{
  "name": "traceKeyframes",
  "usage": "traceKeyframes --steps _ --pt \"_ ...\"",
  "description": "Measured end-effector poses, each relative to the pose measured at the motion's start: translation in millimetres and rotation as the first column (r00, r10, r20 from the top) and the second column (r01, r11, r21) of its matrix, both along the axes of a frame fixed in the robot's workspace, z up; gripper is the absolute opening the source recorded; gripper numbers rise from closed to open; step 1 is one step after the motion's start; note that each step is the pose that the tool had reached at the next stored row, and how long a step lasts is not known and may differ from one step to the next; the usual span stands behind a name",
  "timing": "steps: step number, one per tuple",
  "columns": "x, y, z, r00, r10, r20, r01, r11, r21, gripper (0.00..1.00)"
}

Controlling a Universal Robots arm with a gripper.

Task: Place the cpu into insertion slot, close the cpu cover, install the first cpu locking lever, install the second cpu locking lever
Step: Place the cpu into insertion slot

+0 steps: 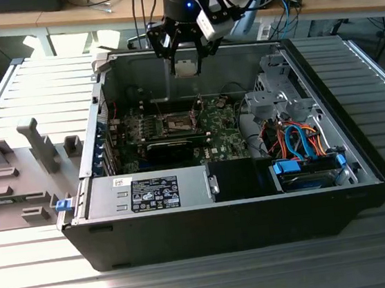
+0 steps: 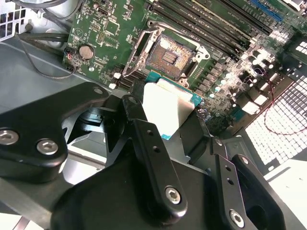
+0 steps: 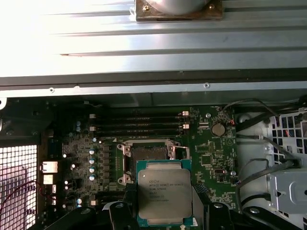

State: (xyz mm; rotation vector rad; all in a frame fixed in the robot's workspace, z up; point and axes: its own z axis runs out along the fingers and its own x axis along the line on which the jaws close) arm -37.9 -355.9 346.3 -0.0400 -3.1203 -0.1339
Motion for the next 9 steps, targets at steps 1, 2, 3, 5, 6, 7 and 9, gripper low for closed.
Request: traceKeyframes --steps 1,2,3,5,6,7,9 --pt "0.0 0.0 -0.2 1.0000 0.000 0.0000 0.000 1.0000 0.0000 0.54" --pt "0.0 0.0 -0.3 1.0000 0.000 -0.0001 0.000 1.0000 -0.0001 0.54" --pt "0.0 0.0 -0.5 1.0000 0.000 -0.0001 0.000 1.0000 -0.0001 0.54" --pt "0.0 0.0 -1.6 1.0000 0.000 0.0000 0.000 1.0000 -0.0001 0.54" --pt "0.0 0.0 -2.9 1.0000 0.000 0.0000 0.000 1.0000 0.0000 0.54" --pt "0.0 0.0 -3.0 1.0000 0.000 0.0000 0.000 1.0000 0.0000 0.54" --pt "0.0 0.0 -3.4 1.0000 0.000 0.0000 0.000 1.0000 0.0000 0.54"
